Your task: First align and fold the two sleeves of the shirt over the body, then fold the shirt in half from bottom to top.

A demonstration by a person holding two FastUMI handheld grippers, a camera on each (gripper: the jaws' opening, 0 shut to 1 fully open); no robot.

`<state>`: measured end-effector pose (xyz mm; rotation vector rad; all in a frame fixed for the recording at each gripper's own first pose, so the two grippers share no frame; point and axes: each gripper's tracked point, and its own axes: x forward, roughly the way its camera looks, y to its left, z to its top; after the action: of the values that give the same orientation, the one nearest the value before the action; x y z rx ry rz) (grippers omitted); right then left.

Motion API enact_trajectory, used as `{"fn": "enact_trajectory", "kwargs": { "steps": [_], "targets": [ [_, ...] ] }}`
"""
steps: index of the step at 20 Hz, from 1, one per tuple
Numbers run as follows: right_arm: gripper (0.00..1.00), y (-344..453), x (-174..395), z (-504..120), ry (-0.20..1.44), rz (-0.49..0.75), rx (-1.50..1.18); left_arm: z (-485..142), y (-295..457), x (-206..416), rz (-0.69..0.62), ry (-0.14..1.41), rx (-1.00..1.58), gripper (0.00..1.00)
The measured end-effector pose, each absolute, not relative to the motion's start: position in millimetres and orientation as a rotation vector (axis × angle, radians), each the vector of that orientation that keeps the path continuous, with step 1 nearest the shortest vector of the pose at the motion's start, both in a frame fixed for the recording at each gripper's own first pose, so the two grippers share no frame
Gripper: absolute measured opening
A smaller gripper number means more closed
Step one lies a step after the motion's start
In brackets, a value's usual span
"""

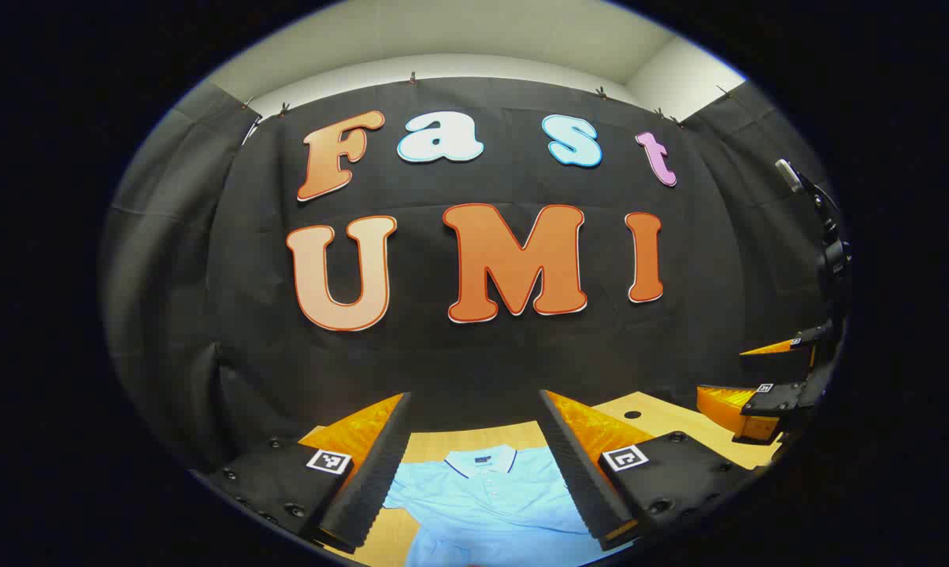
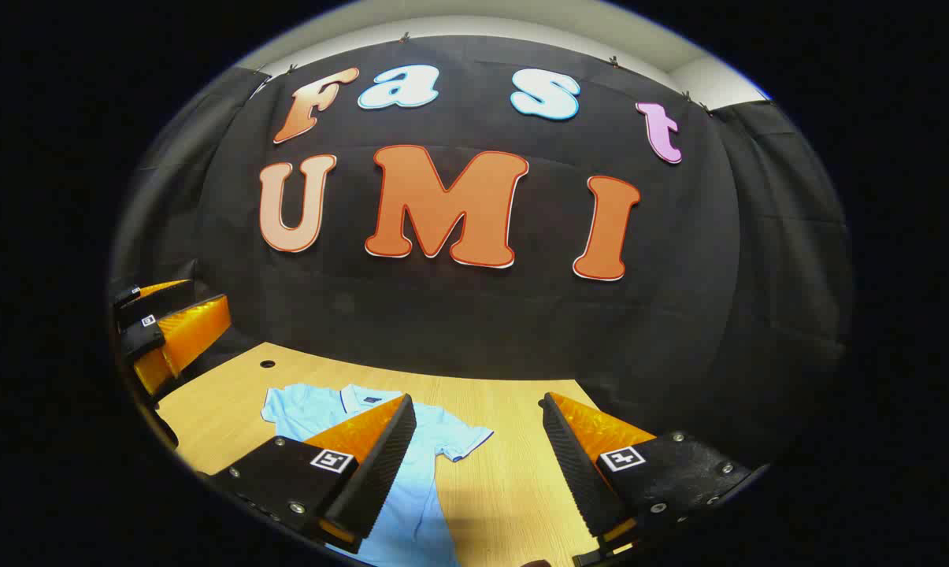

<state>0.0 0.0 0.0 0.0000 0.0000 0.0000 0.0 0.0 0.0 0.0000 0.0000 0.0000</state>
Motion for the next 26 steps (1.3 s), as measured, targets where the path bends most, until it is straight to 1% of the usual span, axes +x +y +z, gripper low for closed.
{"fn": "enact_trajectory", "kwargs": {
  "steps": [1, 2, 3, 7, 8, 10, 11, 12, 13, 14, 15, 16, 17, 18, 19, 20, 21, 22, 23, 24, 26],
  "targets": [
    [0.98, 4, 1, -1, 0.007, 0.009, 0.001, 0, 4, 0, 0.006, 0.0, -0.004, 1.0],
    [0.98, 9, 2, -3, 0.018, 0.022, -0.001, 1, 10, 1, 0.019, 0.001, -0.013, 0.98],
    [0.98, 11, 5, -1, 0.018, 0.023, -0.004, -1, 17, 1, 0.031, 0.006, -0.015, 1.0],
    [0.98, 21, 11, -3, 0.039, 0.031, 0.004, -8, 32, 6, 0.05, 0.02, -0.022, 1.0],
    [0.98, 23, 16, -3, 0.053, 0.029, 0.005, -10, 37, 8, 0.048, 0.022, -0.027, 0.98],
    [0.98, 26, 20, -5, 0.076, 0.021, 0.008, -10, 44, 11, 0.037, 0.017, -0.03, 1.0],
    [0.98, 29, 24, -6, 0.086, 0.016, 0.008, -10, 46, 12, 0.031, 0.015, -0.031, 0.97],
    [0.98, 30, 25, -8, 0.093, 0.009, 0.002, -11, 48, 14, 0.027, 0.012, -0.031, 1.0],
    [0.98, 31, 27, -8, 0.1, 0.0, -0.003, -12, 51, 17, 0.02, 0.012, -0.035, 0.97],
    [0.98, 32, 30, -9, 0.111, -0.01, -0.007, -17, 53, 23, 0.006, 0.017, -0.043, 1.0],
    [0.98, 31, 32, -9, 0.121, -0.02, -0.01, -20, 56, 27, -0.006, 0.031, -0.049, 1.0],
    [0.98, 28, 35, -14, 0.14, -0.04, -0.013, -24, 59, 31, -0.019, 0.042, -0.054, 0.97],
    [0.97, 26, 39, -19, 0.164, -0.059, -0.011, -27, 61, 34, -0.027, 0.047, -0.054, 0.97],
    [0.97, 21, 45, -27, 0.196, -0.073, -0.008, -26, 66, 38, -0.028, 0.046, -0.048, 1.0],
    [0.97, 16, 50, -35, 0.235, -0.083, -0.007, -27, 71, 37, -0.024, 0.052, -0.042, 0.97],
    [0.97, 11, 57, -43, 0.275, -0.085, 0.0, -28, 73, 38, -0.02, 0.059, -0.04, 0.98],
    [0.97, 10, 65, -50, 0.308, -0.078, 0.009, -28, 75, 35, -0.021, 0.06, -0.052, 1.0],
    [0.94, 9, 81, -64, 0.37, -0.052, 0.023, -24, 77, 31, -0.013, 0.051, -0.051, 1.0],
    [0.94, 8, 92, -72, 0.4, -0.043, 0.027, -23, 76, 29, -0.014, 0.039, -0.044, 1.0],
    [0.92, 5, 101, -81, 0.43, -0.031, 0.027, -23, 73, 26, -0.016, 0.034, -0.038, 1.0],
    [0.9, 5, 121, -101, 0.5, 0.004, 0.023, -20, 75, 20, 0.022, 0.03, -0.03, 1.0]
  ]
}}
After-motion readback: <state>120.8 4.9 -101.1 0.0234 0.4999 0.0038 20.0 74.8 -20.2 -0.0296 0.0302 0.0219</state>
